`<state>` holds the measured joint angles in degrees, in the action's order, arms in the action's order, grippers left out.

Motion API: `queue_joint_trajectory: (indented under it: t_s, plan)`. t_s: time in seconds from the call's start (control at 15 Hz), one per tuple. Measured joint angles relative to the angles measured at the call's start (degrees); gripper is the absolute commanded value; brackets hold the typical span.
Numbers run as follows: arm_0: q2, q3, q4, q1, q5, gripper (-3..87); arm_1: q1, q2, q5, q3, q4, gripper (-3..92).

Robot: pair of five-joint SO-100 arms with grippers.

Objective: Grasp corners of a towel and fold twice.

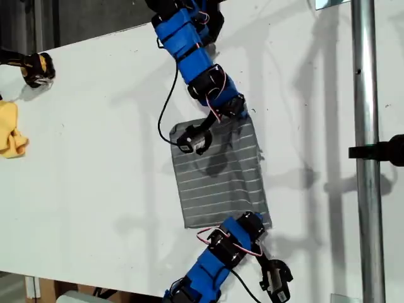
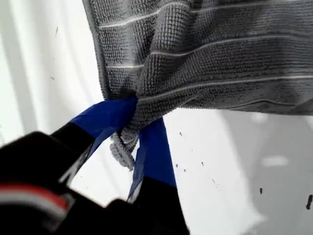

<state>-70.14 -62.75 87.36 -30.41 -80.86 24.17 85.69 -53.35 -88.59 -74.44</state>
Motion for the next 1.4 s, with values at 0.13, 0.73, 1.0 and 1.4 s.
queue_joint_trajectory:
  t_s: [0.13, 0.73, 1.0, 1.4]
  plan:
    - [-4.22, -5.63, 0.70, 2.99, 1.05, -1.5, -4.66, 2.64, 1.85, 0.70, -1.05, -0.1]
    - [-39.02, -42.80, -0.35, 29.79, 11.16, -1.5, -29.88, 10.28, 15.21, 0.70, -2.90, -0.1]
    - [-48.69, -52.91, -3.69, 40.08, 16.79, -1.5, -37.53, 10.28, 20.92, 0.70, 2.72, -0.1]
    - [-52.73, -55.28, -9.93, 49.39, 25.49, -1.5, -44.30, 10.28, 27.33, -1.05, 10.72, -0.1]
